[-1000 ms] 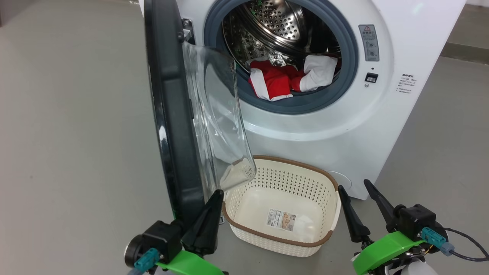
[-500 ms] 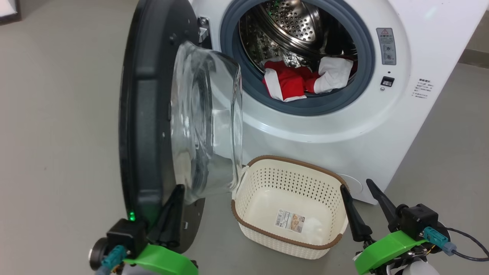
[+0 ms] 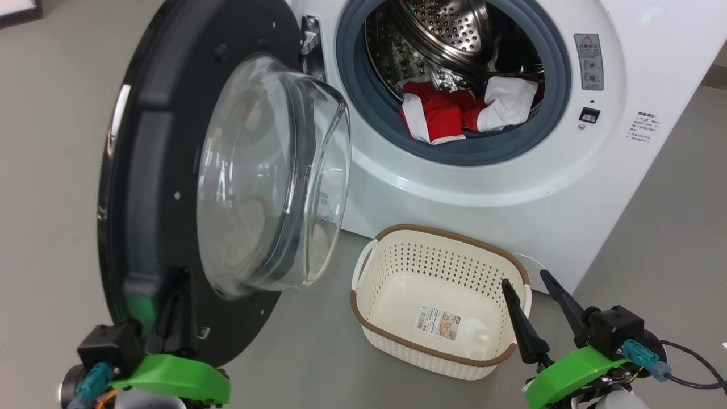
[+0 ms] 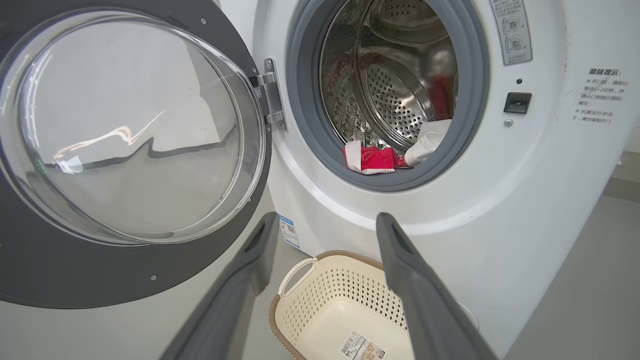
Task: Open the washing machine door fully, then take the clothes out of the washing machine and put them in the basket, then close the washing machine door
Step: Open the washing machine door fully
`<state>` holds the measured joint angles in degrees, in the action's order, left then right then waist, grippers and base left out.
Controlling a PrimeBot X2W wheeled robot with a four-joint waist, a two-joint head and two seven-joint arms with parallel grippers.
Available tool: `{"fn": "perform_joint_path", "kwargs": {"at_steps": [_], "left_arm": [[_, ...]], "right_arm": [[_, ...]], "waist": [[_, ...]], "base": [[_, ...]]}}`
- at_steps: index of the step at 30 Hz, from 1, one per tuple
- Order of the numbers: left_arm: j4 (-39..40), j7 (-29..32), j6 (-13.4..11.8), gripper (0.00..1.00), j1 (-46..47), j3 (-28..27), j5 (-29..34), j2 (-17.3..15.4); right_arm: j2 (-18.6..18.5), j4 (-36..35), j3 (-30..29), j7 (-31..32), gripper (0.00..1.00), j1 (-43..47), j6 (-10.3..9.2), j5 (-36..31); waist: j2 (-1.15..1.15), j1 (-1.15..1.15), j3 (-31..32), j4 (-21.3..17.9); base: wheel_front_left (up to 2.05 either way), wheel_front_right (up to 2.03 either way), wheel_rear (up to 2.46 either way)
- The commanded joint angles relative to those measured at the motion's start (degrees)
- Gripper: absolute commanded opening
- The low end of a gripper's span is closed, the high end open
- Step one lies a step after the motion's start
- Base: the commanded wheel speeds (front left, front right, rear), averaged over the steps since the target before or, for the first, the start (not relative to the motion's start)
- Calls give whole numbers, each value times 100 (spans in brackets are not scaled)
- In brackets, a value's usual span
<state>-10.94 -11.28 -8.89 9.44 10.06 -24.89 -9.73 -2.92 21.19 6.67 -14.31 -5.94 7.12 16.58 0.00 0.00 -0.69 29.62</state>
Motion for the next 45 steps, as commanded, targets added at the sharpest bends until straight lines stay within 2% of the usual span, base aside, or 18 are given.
{"fn": "perform_joint_path", "kwargs": {"at_steps": [1,15,26,35,45], "left_arm": [[23,-67,-115,0,246,-359,-51,-237],[-580,-239,-146,0,651,-943,-361,-481],[-1466,-366,168,0,1191,-1467,-491,-575],[-1903,-371,452,0,1559,-1894,-254,-675],[-2406,-371,737,0,1876,-2404,83,-613]], "right_arm": [[4,-116,147,-69,100,-167,36,-72],[4,-88,113,-69,100,-188,36,-303],[4,-64,140,-69,100,-289,36,-244],[4,-56,242,-69,100,-339,36,-177],[4,-25,270,-69,100,-391,36,-213]], "waist": [[0,0,-11,0],[0,0,-190,-18],[0,0,-319,-64],[0,0,-341,-92],[0,0,-390,-164]], "base": [[0,0,0],[0,0,0],[0,0,0],[0,0,0],[0,0,0]]}}
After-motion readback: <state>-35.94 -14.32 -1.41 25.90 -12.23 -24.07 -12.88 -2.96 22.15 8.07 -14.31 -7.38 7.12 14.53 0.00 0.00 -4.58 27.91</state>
